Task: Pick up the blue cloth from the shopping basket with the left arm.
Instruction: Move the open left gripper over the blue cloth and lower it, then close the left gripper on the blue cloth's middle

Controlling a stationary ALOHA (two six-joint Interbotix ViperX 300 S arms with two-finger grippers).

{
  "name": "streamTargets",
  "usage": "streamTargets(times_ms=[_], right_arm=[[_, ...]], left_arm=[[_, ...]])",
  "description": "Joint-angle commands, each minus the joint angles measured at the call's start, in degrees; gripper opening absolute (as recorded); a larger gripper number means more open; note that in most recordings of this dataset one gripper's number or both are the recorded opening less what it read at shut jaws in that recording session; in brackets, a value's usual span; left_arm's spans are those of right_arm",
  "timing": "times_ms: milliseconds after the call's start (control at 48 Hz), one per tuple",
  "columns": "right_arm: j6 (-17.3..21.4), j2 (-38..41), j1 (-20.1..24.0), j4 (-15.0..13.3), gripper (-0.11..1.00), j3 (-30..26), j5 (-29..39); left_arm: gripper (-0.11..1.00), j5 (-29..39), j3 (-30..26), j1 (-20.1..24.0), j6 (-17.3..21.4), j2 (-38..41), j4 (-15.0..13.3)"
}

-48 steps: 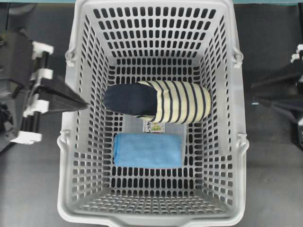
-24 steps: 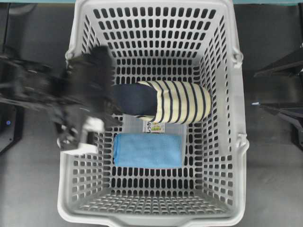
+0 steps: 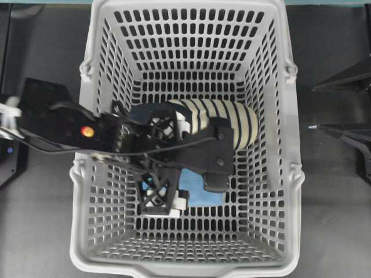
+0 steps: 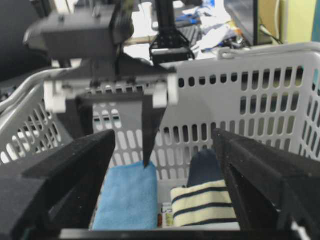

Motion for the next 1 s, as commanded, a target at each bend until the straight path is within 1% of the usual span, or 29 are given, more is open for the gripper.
streamTargets(times_ms=[0,271,479,625,729,812,916,979], right_arm=[[0.00,0.35,-0.09,-0.09,0.77,-1.32,-0.35],[0.18,0.00,-0.09,-0.09,0.77,-0.88,-0.62],[0.09,-0.09,-0.26,-0.09,0.77,-0.35,-0.62],[0.18,-0.35,-0.53,-0.09,0.77,-0.26,-0.35],[0.26,-0.44,-0.79,-0.09,0.77,0.00,-0.44],[0.35,-0.44,-0.97,-0.09,0.76,0.00,-0.44],[0.35,-0.44,-0.97,-0.09,0.76,0.09,-0.53],[0.35,-0.44,-0.97,-0.09,0.76,0.18,-0.62]], left_arm=[[0.85,-0.44,-1.05,-0.09,-0.09,1.14,0.18],[0.85,-2.02,0.35,-0.53,-0.09,5.01,0.18],[0.85,-3.34,4.04,-0.70,0.26,7.47,0.26],[0.84,-5.36,6.24,-0.70,0.09,7.47,0.18],[0.80,-6.68,7.21,-0.70,1.05,6.94,0.18],[0.73,-6.86,7.38,-0.70,1.23,6.77,0.18],[0.52,-6.94,7.38,-0.70,1.32,6.33,0.18],[0.35,-6.77,7.21,-0.70,1.32,5.89,0.18]])
